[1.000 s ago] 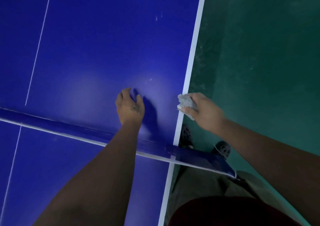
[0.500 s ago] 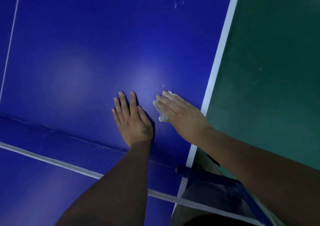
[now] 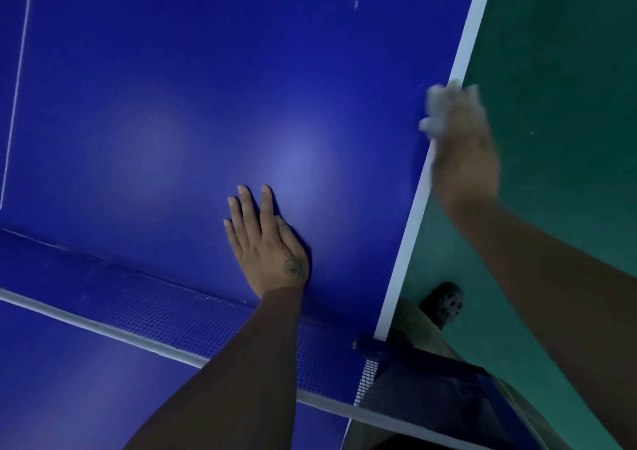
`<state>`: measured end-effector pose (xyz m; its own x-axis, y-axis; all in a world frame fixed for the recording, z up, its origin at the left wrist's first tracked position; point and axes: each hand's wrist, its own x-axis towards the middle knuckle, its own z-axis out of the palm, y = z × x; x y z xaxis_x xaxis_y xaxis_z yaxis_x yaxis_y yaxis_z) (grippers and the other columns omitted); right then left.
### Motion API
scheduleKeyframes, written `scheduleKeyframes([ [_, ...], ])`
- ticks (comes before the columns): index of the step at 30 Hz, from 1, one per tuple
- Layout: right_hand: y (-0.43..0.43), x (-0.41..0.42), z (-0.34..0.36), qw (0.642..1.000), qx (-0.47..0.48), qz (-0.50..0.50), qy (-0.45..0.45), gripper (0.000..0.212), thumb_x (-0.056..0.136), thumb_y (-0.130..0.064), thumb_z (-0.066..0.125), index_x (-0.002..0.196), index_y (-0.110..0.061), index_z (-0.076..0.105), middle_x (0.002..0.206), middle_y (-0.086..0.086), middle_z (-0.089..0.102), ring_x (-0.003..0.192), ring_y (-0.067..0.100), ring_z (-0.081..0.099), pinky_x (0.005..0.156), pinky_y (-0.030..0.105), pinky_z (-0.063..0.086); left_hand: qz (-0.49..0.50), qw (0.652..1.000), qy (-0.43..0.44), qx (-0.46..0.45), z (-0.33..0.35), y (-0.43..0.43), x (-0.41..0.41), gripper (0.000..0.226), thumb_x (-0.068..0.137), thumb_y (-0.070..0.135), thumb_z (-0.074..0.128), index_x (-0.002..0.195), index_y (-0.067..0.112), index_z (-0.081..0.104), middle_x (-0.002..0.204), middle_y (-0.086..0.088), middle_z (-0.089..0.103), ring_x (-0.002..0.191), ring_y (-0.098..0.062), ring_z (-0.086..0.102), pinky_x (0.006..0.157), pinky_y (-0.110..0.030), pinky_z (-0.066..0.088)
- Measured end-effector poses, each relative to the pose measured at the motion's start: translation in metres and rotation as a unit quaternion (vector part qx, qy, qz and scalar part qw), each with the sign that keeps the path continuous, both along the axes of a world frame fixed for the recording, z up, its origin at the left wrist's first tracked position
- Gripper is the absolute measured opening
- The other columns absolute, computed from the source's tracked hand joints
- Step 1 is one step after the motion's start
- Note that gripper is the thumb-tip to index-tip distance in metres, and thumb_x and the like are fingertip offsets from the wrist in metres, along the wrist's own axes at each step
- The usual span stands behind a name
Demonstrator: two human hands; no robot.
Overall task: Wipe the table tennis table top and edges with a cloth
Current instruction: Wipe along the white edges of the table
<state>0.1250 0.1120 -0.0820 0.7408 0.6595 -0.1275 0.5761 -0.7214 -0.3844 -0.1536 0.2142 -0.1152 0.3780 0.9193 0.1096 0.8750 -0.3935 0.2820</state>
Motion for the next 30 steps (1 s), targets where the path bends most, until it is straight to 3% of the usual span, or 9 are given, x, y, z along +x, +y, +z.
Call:
scheduleKeyframes([
  [4, -0.021, 0.029, 0.001, 0.978, 0.017, -0.202, 0.041, 0.045, 0.114, -0.013, 0.039, 0.159, -0.011, 0.047, 0.175, 0.003, 0.031, 0.166, 0.020, 0.015, 0.134, 0.029, 0.012, -0.002, 1.000, -0.001, 0.002, -0.001, 0.000, 0.000, 0.053, 0.111, 0.020, 0.039, 0.163, 0.020, 0.046, 0.176, -0.008, 0.029, 0.165, -0.028, 0.021, 0.132, -0.055, 0.020],
  [8, -0.010, -0.042, 0.007, 0.995, 0.077, 0.053, 0.046, 0.050, 0.111, -0.002, 0.052, 0.160, -0.008, 0.048, 0.172, 0.012, 0.033, 0.163, 0.028, 0.023, 0.135, 0.035, 0.009, -0.001, 1.000, 0.001, -0.002, -0.002, -0.001, 0.000, 0.053, 0.112, 0.021, 0.037, 0.164, 0.021, 0.044, 0.177, -0.006, 0.027, 0.166, -0.025, 0.018, 0.132, -0.055, 0.019],
  [10, -0.006, -0.088, 0.006, 0.974, 0.063, 0.213, 0.051, 0.065, 0.104, 0.005, 0.058, 0.164, -0.012, 0.041, 0.173, 0.010, 0.032, 0.163, 0.028, 0.023, 0.135, 0.039, 0.011, -0.004, 1.000, -0.003, -0.001, -0.002, -0.001, -0.001, 0.053, 0.112, 0.020, 0.038, 0.164, 0.020, 0.045, 0.177, -0.006, 0.028, 0.166, -0.025, 0.018, 0.132, -0.055, 0.019],
  [15, 0.016, -0.113, -0.004, 0.931, 0.040, 0.363, 0.002, 0.071, 0.098, 0.003, 0.023, 0.169, -0.005, 0.024, 0.176, 0.011, 0.025, 0.165, 0.029, 0.019, 0.135, 0.044, 0.018, -0.005, 1.000, -0.005, -0.005, -0.002, -0.001, -0.001, 0.053, 0.112, 0.020, 0.036, 0.164, 0.018, 0.045, 0.176, -0.008, 0.029, 0.166, -0.026, 0.018, 0.132, -0.055, 0.018],
  [19, 0.098, -0.074, -0.017, 0.949, 0.017, 0.311, -0.042, 0.069, 0.102, -0.006, 0.026, 0.170, -0.006, 0.014, 0.179, 0.010, 0.015, 0.166, 0.028, 0.011, 0.136, 0.043, 0.007, -0.004, 1.000, -0.007, -0.004, 0.000, -0.001, 0.001, 0.052, 0.112, 0.019, 0.039, 0.163, 0.018, 0.047, 0.176, -0.008, 0.030, 0.166, -0.027, 0.020, 0.132, -0.056, 0.020],
  [23, 0.176, -0.009, -0.018, 0.976, 0.017, 0.208, -0.055, 0.077, 0.102, -0.001, 0.050, 0.170, -0.009, 0.015, 0.179, 0.010, 0.014, 0.167, 0.028, 0.009, 0.136, 0.041, 0.003, -0.005, 1.000, -0.004, -0.007, -0.004, -0.001, -0.001, 0.052, 0.112, 0.019, 0.039, 0.164, 0.019, 0.045, 0.177, -0.006, 0.027, 0.166, -0.025, 0.017, 0.132, -0.055, 0.019],
  [25, 0.192, 0.029, -0.012, 0.985, 0.015, 0.165, -0.050, 0.075, 0.100, 0.001, 0.055, 0.168, -0.009, 0.023, 0.176, 0.013, 0.022, 0.165, 0.031, 0.016, 0.135, 0.043, 0.011, -0.007, 1.000, -0.005, -0.005, -0.006, -0.001, -0.002, 0.052, 0.112, 0.019, 0.039, 0.164, 0.019, 0.045, 0.177, -0.006, 0.027, 0.166, -0.025, 0.017, 0.133, -0.055, 0.019],
  [27, 0.191, 0.071, -0.005, 0.995, 0.004, 0.095, -0.040, 0.054, 0.103, -0.001, 0.047, 0.156, -0.007, 0.041, 0.163, 0.018, 0.041, 0.154, 0.035, 0.036, 0.129, 0.047, 0.028, -0.008, 1.000, -0.009, 0.000, -0.007, -0.001, -0.002, 0.053, 0.112, 0.019, 0.039, 0.164, 0.019, 0.045, 0.177, -0.006, 0.027, 0.166, -0.026, 0.018, 0.133, -0.055, 0.019],
  [30, 0.155, 0.121, 0.005, 0.997, -0.043, -0.038, -0.051, 0.027, 0.107, -0.003, 0.033, 0.119, -0.010, 0.056, 0.117, 0.014, 0.062, 0.107, 0.018, 0.065, 0.092, 0.029, 0.049, -0.012, 1.000, -0.010, 0.003, -0.008, 0.000, -0.003, 0.052, 0.112, 0.019, 0.039, 0.164, 0.018, 0.045, 0.177, -0.006, 0.027, 0.166, -0.026, 0.018, 0.132, -0.056, 0.019],
])
